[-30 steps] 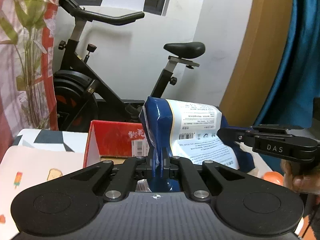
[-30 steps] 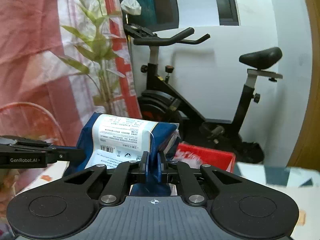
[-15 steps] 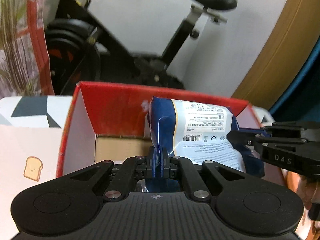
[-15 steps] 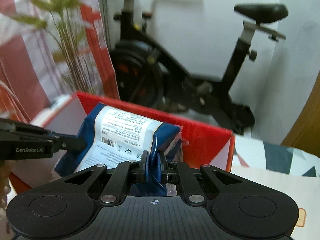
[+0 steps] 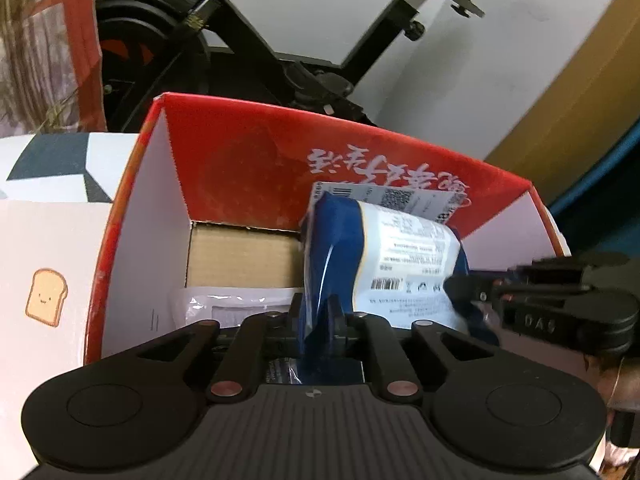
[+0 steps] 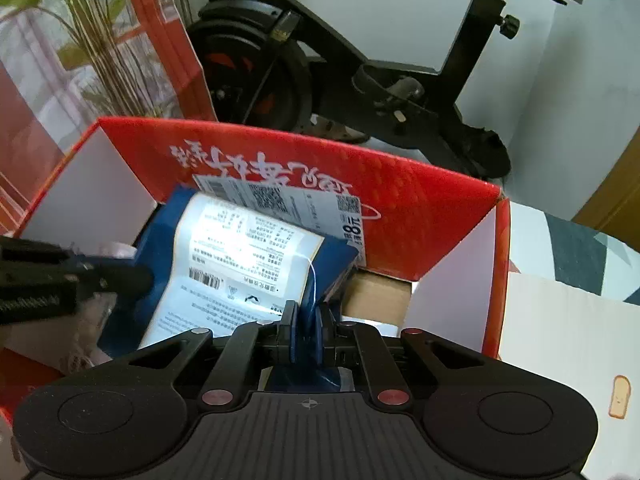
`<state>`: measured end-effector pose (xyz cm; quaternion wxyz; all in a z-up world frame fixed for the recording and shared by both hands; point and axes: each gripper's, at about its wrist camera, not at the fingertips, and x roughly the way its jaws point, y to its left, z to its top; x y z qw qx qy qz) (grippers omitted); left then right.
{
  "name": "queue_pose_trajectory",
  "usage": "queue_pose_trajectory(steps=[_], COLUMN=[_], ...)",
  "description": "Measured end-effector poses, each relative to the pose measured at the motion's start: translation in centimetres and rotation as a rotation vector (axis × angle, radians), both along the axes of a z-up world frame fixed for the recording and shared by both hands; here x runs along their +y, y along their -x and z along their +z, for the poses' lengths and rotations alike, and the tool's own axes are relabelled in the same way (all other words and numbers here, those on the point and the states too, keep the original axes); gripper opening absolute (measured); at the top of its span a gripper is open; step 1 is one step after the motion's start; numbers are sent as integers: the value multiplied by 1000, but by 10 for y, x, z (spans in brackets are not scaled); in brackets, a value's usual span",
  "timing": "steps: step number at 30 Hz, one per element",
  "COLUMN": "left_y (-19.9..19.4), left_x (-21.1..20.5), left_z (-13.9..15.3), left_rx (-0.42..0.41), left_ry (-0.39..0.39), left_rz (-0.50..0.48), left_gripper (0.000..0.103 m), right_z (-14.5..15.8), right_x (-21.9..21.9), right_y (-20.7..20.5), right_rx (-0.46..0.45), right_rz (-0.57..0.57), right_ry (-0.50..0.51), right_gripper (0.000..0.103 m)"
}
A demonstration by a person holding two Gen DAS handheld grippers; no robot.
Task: Organize soft objects
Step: 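Lower the blue-and-white package into the red box and open the left tool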
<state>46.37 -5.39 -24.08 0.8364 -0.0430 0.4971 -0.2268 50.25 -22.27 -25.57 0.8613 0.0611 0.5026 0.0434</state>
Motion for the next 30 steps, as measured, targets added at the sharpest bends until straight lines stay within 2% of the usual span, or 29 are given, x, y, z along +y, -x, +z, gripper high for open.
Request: queue_pose_trajectory(steps=[3,9,15,19,20,22,23,24,26,30], left_y=[1,6,4,7,9,13,16,18,22,28], left_x=[-2,-12,-9,-13,-13,-11,-10,-9,-7,-5], left_z=[0,2,1,3,4,9,12,14,19,26], left_rx=[1,-35,-28,-61,-73,-116,-139,-158,-195,-216], left_ry=[2,-43,-38,-74,-78,-73,-68,-64,-43,-27], left_rz=[14,0,17,25,33,55,64,75,91,105], left_gripper=[11,11,12,14,19,38,52,58,58,60], right_z=[-4,-16,-17,-15,-13,-5,1,10,23,48], right_x=[-2,8,18,25,25,22,21,19,16,9], right_y=[-3,-14,-14,-12,-10,-5,-2,3,12,33], right_rx=[34,115,112,96,90,52,23,-11,-43,-76], right_rz=[11,73,90,103,104,96,94,82,83,82], right_ry=[7,46,98,154,158,147,147,151,160,141], right_gripper=[8,8,10,15,18,20,26,35,38,46])
